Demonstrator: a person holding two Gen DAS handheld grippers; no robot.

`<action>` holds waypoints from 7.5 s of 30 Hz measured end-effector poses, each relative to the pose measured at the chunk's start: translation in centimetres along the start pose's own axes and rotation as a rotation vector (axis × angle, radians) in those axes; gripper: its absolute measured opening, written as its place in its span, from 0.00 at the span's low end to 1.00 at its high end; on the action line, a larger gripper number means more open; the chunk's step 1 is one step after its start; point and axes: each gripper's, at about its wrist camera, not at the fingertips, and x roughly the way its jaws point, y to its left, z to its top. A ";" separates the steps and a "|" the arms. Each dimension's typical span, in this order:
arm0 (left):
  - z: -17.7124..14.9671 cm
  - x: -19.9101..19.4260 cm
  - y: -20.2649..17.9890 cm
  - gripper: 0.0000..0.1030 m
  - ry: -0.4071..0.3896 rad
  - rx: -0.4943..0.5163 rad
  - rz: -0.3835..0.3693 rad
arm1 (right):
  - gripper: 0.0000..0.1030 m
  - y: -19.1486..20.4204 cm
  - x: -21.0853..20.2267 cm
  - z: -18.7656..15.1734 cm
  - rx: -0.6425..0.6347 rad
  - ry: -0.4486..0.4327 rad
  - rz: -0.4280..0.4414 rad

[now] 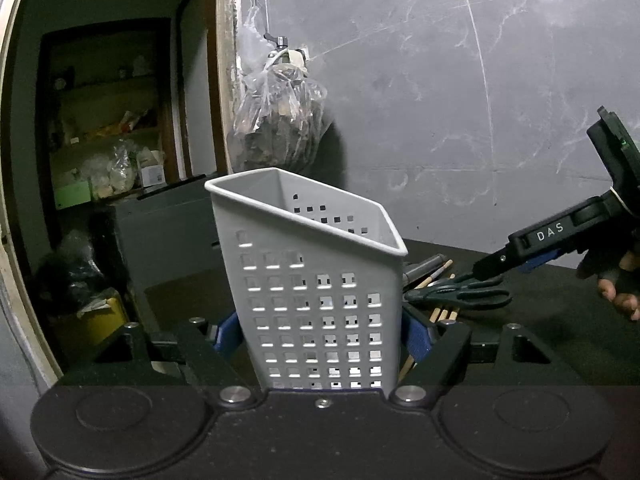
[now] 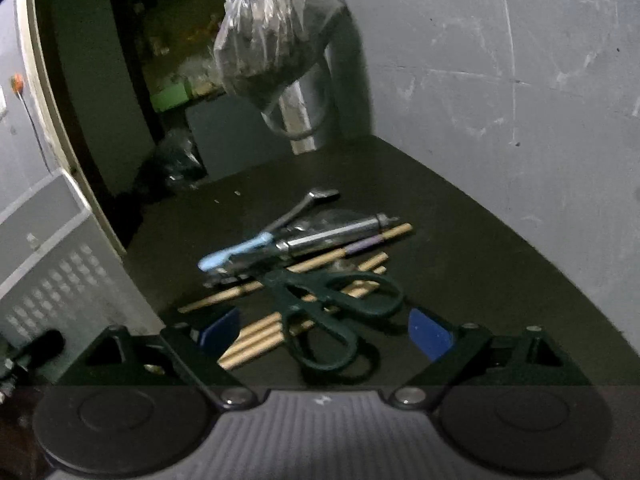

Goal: Organize utensils

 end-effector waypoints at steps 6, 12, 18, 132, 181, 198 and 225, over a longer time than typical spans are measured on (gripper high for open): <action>0.1 0.2 0.1 0.77 0.000 0.001 0.000 | 0.89 0.5 0.6 0.9 -0.088 0.015 -0.040; 0.1 0.2 0.1 0.77 -0.001 0.005 -0.001 | 0.83 0.7 1.0 1.6 -0.097 0.027 0.000; 0.1 0.2 0.1 0.77 -0.001 0.005 -0.001 | 0.75 0.6 2.8 2.8 -0.160 0.108 0.040; -0.2 -0.1 -0.2 0.77 -0.015 0.005 0.008 | 0.77 3.8 0.1 -3.0 -0.365 0.170 -0.287; -0.1 0.6 -0.2 0.76 -0.006 -0.012 0.009 | 0.55 10.3 2.5 -2.2 -0.858 0.377 0.306; -0.2 0.6 -0.2 0.76 -0.007 -0.015 0.008 | 0.41 11.2 5.4 -0.1 -0.899 0.572 0.460; 0.0 1.0 -0.2 0.75 -0.007 -0.016 0.005 | 0.32 3.9 -9.0 -0.6 -0.333 -0.241 0.293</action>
